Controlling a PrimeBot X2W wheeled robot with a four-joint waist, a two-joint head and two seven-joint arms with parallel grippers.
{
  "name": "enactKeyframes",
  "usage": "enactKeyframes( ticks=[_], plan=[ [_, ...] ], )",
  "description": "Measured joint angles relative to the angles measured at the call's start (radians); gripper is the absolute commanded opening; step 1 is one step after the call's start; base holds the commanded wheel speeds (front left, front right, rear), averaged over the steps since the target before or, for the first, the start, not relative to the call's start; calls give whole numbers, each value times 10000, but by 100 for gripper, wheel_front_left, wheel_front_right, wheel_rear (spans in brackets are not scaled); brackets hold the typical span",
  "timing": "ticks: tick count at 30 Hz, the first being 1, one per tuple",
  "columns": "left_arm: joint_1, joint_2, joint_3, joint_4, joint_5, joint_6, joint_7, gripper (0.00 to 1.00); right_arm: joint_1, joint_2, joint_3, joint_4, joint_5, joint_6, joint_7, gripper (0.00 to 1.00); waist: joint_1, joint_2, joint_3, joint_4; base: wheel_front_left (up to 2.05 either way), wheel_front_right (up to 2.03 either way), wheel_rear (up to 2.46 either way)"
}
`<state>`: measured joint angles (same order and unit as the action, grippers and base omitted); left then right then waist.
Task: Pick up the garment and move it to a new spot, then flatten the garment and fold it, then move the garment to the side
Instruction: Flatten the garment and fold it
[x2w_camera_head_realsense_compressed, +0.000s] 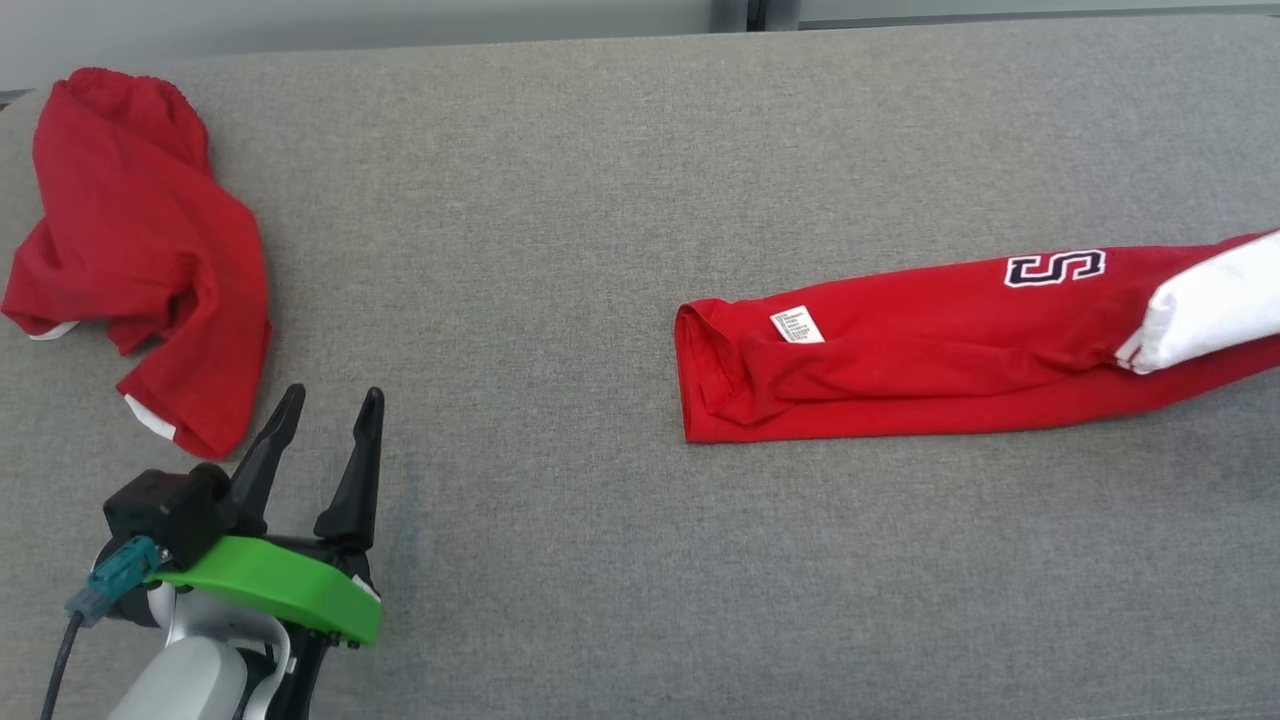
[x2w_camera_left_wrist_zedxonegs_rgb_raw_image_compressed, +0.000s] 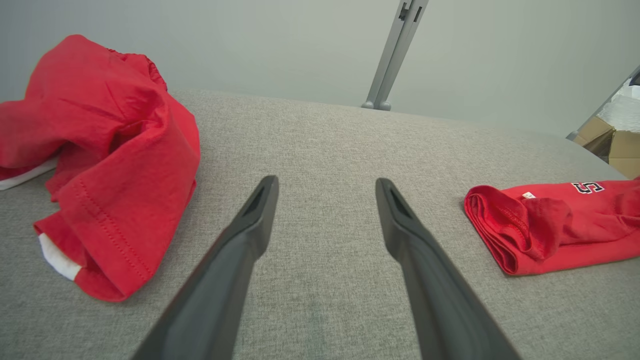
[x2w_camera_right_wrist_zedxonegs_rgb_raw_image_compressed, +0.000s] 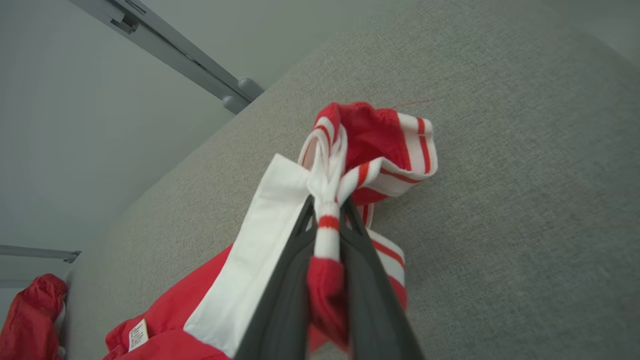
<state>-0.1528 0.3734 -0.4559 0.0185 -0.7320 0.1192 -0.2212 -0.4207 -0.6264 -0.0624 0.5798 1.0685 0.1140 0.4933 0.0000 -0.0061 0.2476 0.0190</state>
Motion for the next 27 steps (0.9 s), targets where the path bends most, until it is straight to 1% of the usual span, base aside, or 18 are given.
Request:
enactKeyframes(
  ticks=[2, 4, 5, 9, 11, 13, 17, 22, 23, 24, 25, 26, 27],
  plan=[
    [163, 0, 54, -19, -8, 2, -8, 100, -185, 125, 600, -748, -282, 4, 190, 0, 0, 0, -53, -71, 0, 0, 0],
    [288, -4, 50, -36, -15, 4, -8, 100, -543, 546, 1442, -1636, -520, 35, 441, 0, 0, 0, -91, -152, 0, 0, 0],
    [310, -8, 35, -48, -13, 4, -6, 100, -732, 834, 1954, -2130, -646, 90, 583, 0, 0, 0, -110, -190, 0, 0, 0],
    [303, -56, -125, -228, 2, 4, 77, 100, -1018, 2234, 4320, -4230, -823, 90, 1241, 0, 0, 0, -169, -283, 0, 0, 0],
    [274, -125, -324, -334, 59, 4, 159, 100, -1001, 2784, 5102, -4782, -853, 92, 1304, 0, 0, 0, -162, -244, 0, 0, 0],
    [250, -211, -366, -410, 61, 4, 194, 100, -971, 3133, 5609, -4980, -871, 90, 1338, 0, 0, 0, -134, -169, 0, 0, 0],
    [39, -280, -380, -500, 61, 4, 234, 100, -675, 3682, 6107, -4826, -1319, 90, 1147, 0, 0, 0, -37, -15, 0, 0, 0],
    [27, -410, -305, -447, 58, 4, 221, 100, -575, 3762, 6289, -4288, -2094, 90, 779, 0, 0, 0, 152, 133, 0, 0, 0],
    [42, -424, -213, -247, 44, 6, 165, 100, -574, 3831, 6520, -3827, -2449, 90, 431, 0, 0, 0, 213, 58, 0, 0, 0],
    [42, -424, -213, -247, 44, 6, 165, 100, -574, 3831, 6520, -3827, -2449, 90, 431, 0, 0, 0, 213, 58, 0, 0, 0],
    [41, -437, -203, -215, 44, 6, 163, 100, -572, 3856, 6636, -3758, -2543, 90, 383, 27, 0, 0, 181, 5, 0, 0, 0],
    [41, -443, -199, -184, 44, 6, 161, 100, -570, 3879, 6732, -3724, -2610, 90, 382, 27, 0, 0, 158, -18, 0, 0, 0],
    [41, -443, -190, -144, 42, 13, 148, 100, -557, 3923, 6832, -3684, -2667, 90, 364, 100, 0, 0, 133, -42, 0, 0, 0]
  ],
)
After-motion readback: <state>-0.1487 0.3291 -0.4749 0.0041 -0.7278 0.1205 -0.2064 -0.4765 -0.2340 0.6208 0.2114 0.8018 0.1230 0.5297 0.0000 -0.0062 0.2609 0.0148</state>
